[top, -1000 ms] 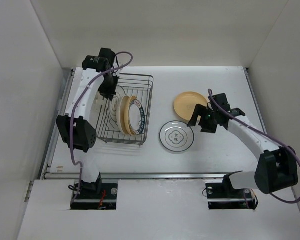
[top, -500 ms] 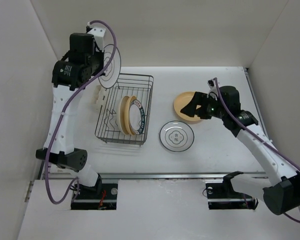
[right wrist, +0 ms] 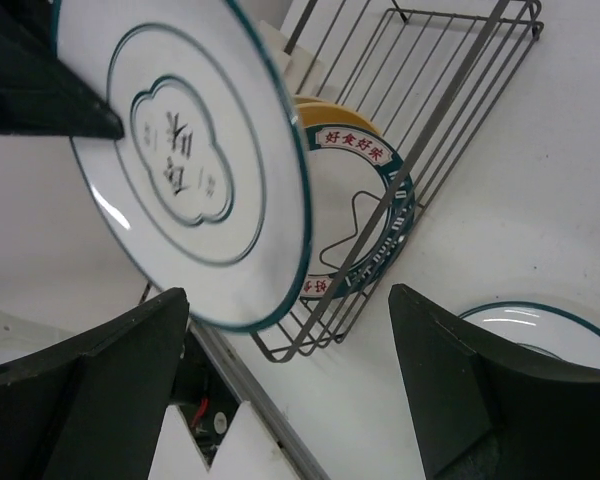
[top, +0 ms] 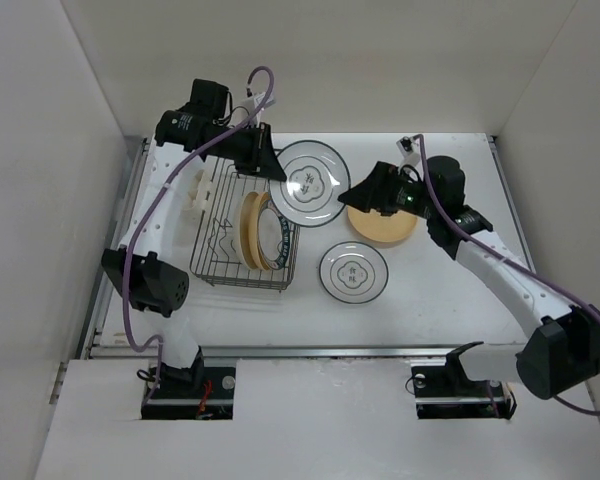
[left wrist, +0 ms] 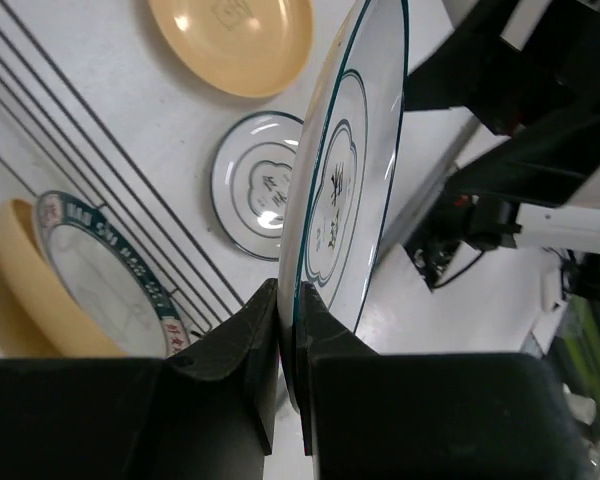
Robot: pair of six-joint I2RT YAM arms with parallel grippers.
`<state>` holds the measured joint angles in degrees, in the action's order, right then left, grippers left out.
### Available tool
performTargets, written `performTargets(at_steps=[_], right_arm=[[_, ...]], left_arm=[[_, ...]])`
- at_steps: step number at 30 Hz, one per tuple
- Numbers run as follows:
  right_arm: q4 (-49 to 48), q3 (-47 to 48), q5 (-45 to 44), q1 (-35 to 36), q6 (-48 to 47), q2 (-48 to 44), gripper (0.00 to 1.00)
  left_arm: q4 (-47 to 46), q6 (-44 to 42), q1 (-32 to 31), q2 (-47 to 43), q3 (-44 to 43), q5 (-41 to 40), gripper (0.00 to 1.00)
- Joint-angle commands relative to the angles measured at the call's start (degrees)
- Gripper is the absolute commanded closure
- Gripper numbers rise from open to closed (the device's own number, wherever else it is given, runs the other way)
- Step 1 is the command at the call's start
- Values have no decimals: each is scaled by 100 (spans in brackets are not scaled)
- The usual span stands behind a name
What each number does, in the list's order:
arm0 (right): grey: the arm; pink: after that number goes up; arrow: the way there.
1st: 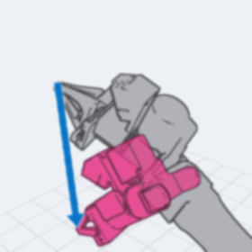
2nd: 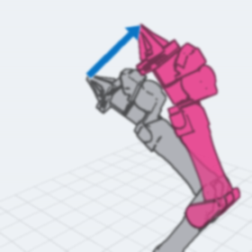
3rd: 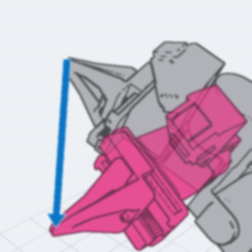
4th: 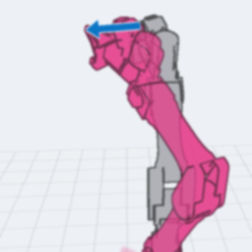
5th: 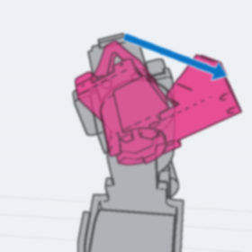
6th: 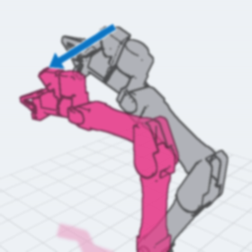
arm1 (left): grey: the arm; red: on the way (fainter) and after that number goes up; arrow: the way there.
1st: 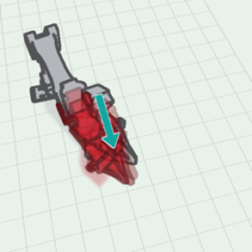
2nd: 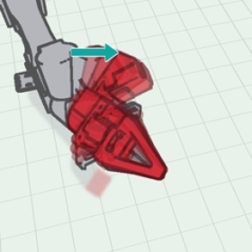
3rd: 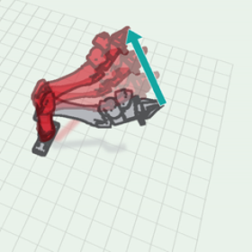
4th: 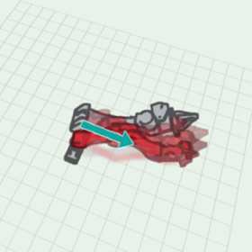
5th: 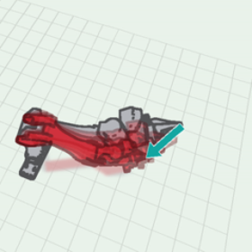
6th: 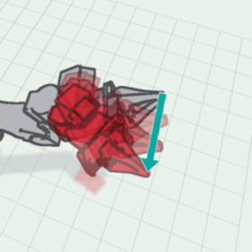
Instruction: Unload the plates from the dish rack
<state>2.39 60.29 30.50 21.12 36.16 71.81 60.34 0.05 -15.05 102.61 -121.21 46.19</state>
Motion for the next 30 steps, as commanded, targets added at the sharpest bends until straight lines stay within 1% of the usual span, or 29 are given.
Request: performTargets(at_steps=[1, 3, 5, 6, 7, 8, 9, 10, 11, 13, 14, 16, 18, 19, 21, 23, 24, 25, 27, 28, 29, 30], right_arm=[[-686, 158, -9, 67, 207, 184, 13], [-749, 106, -9, 67, 365, 377, 13], [-863, 106, -9, 67, 426, 605, 23], [-863, 106, -9, 67, 531, 658, 31], [-916, 106, -9, 67, 602, 659, 51], [-994, 106, -87, 67, 603, 711, 66], [-995, 106, -158, 67, 681, 711, 80], [-1065, 36, -333, 67, 786, 642, 97], [-1065, 35, -395, 67, 787, 589, 100], [-1118, -18, -396, 67, 857, 448, 100], [-1118, -18, -396, 67, 857, 396, 100], [-1057, -79, -623, 67, 857, 168, 100], [-882, -193, -895, 67, 857, -43, 100], [-811, -254, -984, 67, 857, -244, 100], [-618, -316, -1116, 67, 857, -430, 100], [-92, -316, -1344, 67, 857, -649, 100], [101, -316, -1441, 67, 788, -720, 100], [478, -377, -1659, 15, 787, -817, 100], [822, -457, -1933, 14, 787, -1151, 100], [998, -544, -2091, -46, 787, -1265, 100], [1331, -614, -2431, -47, 787, -1379, 100], [1499, -615, -2609, -99, 787, -1554, 100]], left_arm=[[-163, 82, 11, -329, 44, 1243, 100], [-302, 205, 11, -329, 255, 1531, 100], [-530, 397, 11, -382, 422, 1813, 100], [-627, 468, 11, -382, 614, 1945, 100], [-707, 521, 11, -382, 694, 2059, 100], [-707, 522, 11, -382, 695, 2060, 100], [-707, 522, 11, -382, 782, 1938, 100], [-577, 365, 11, -382, 783, 1563, 100], [-480, 242, 11, -382, 783, 1359, 100], [-50, -83, -121, -382, 652, 885, 100], [91, -372, -191, -382, 599, 413, 100], [320, -550, -419, -382, 546, 40, 100], [408, -734, -560, -382, 546, -119, 92], [409, -735, -561, -382, 546, -119, 84], [409, -735, -561, -382, 493, -285, 63], [462, -735, -613, -329, 353, -409, 55], [522, -787, -613, -329, 352, -531, 47], [523, -788, -613, -329, 291, -602, 25], [523, -788, -613, -329, 291, -813, 13], [523, -788, -613, -399, 291, -1144, 7], [523, -788, -613, -452, 291, -1357, 0], [523, -735, -613, -452, 291, -1602, 0]])
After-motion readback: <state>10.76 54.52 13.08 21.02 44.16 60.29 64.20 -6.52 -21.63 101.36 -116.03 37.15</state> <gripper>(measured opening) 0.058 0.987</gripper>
